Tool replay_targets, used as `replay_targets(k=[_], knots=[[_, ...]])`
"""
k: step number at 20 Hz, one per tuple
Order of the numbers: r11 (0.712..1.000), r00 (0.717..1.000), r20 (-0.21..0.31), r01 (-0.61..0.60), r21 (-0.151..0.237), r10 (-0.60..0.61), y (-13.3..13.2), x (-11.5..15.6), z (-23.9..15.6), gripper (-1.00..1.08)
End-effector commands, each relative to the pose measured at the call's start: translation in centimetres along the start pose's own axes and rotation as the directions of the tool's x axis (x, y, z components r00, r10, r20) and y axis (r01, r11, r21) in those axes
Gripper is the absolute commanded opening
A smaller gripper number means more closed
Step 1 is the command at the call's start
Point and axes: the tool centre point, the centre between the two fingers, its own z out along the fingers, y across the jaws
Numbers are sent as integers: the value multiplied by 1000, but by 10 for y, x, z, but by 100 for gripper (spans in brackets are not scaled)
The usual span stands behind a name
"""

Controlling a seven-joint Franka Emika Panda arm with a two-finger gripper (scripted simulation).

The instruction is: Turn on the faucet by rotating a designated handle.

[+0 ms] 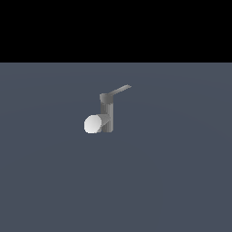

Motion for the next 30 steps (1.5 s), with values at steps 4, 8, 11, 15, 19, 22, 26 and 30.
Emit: replay_targets(k=[4, 8, 11, 15, 19, 22, 26, 30], knots=[[994, 995, 16, -100, 39, 100, -5, 32, 11, -100], [977, 979, 37, -203, 67, 201, -10, 63, 24, -100], [954, 957, 56, -287, 81, 283, -13, 87, 36, -100], [913, 916, 80, -399, 90, 392, -16, 118, 56, -100], [857, 861, 100, -507, 88, 499, -19, 149, 78, -100], [807, 810, 111, -585, 80, 576, -20, 171, 97, -100], [729, 731, 118, -681, 63, 672, -21, 199, 123, -100], [641, 641, 113, -767, 43, 759, -21, 225, 152, -100]])
